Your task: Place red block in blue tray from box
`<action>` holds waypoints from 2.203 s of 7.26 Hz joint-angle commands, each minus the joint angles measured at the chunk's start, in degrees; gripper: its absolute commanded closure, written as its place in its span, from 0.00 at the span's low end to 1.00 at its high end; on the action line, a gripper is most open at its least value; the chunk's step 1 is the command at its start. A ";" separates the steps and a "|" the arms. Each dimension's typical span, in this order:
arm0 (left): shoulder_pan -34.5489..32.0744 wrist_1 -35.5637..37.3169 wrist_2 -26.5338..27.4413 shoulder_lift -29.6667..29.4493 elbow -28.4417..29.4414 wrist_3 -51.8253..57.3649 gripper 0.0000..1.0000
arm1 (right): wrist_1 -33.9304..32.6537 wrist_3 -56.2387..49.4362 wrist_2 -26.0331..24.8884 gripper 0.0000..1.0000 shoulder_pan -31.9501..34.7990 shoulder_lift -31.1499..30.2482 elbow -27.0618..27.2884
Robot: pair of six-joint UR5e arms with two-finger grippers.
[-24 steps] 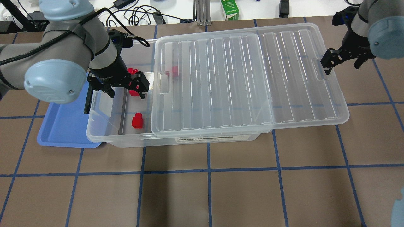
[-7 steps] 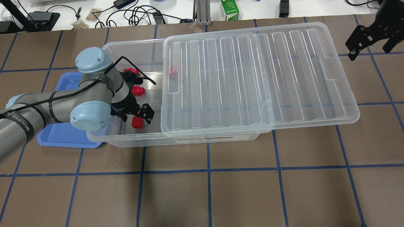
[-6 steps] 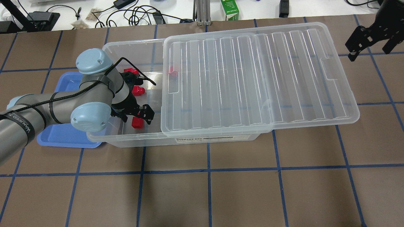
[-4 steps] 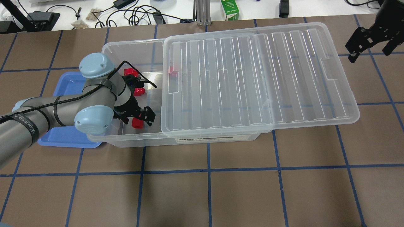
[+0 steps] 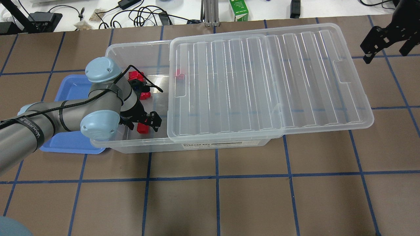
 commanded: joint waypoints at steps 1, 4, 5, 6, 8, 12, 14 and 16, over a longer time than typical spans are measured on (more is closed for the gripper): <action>0.69 0.01 0.10 -0.64 -0.20 -0.24 0.41 | -0.02 0.03 0.03 0.00 0.00 -0.06 0.21; 0.51 0.10 0.02 -0.38 0.50 -4.99 0.88 | -0.02 0.03 0.03 0.00 0.00 0.03 0.57; 0.51 0.10 0.28 0.67 0.68 -4.90 0.90 | -0.11 0.03 0.03 0.00 0.00 0.03 0.48; 0.34 0.01 0.28 1.29 0.85 -4.99 0.90 | -0.02 0.03 0.03 0.00 0.00 0.03 0.57; -0.19 -4.18 -0.07 4.26 3.56 -5.16 0.90 | -0.11 0.03 0.03 0.00 -0.09 0.12 0.74; -0.19 -31.07 0.10 11.13 20.77 -5.08 0.88 | 0.07 0.02 0.03 0.00 -0.17 0.29 0.83; 2.86 -35.22 3.33 12.10 24.40 0.42 0.88 | 0.16 0.02 -0.06 0.00 -0.18 0.38 0.83; 10.67 -35.32 3.71 12.28 24.59 9.63 0.88 | 0.25 -0.06 -0.06 0.00 -0.44 0.38 0.83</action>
